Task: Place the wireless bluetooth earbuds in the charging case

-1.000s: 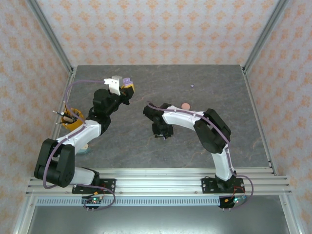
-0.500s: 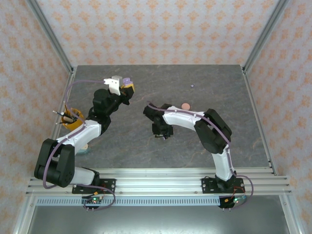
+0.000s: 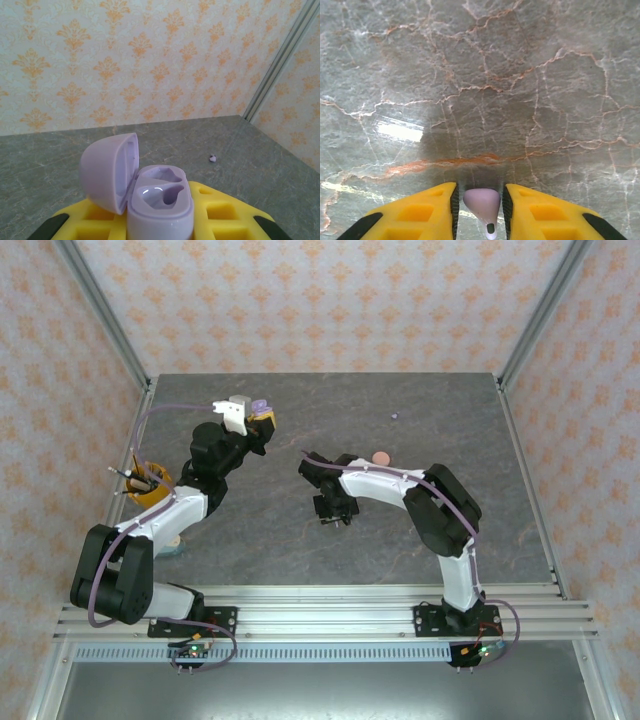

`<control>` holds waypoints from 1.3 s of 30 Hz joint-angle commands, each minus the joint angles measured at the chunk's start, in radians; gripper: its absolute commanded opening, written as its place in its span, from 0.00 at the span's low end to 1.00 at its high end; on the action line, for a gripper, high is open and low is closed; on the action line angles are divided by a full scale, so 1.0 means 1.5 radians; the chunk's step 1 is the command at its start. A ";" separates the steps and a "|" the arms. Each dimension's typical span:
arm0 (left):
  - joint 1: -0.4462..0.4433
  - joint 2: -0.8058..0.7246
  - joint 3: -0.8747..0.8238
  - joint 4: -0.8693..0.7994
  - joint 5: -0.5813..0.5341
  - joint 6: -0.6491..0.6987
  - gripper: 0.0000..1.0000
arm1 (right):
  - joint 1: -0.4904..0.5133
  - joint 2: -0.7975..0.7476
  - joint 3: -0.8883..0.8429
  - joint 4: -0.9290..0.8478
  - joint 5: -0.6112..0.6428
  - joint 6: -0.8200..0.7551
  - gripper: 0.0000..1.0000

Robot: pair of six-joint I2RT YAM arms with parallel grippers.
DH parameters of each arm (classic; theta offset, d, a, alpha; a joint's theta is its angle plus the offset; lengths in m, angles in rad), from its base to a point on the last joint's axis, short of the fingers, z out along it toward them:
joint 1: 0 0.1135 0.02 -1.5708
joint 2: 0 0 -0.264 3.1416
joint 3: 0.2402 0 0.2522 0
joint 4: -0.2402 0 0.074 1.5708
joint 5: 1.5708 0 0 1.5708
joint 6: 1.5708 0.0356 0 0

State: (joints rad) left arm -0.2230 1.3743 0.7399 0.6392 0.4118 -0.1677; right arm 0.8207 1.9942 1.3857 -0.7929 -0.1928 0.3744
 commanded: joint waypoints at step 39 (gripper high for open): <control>-0.005 -0.016 0.032 -0.002 0.014 0.007 0.00 | -0.014 -0.141 -0.030 -0.021 0.089 -0.003 0.12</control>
State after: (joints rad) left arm -0.2230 1.3697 0.7502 0.6319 0.4129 -0.1669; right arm 0.8059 1.8576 1.3441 -0.8207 -0.1226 0.3435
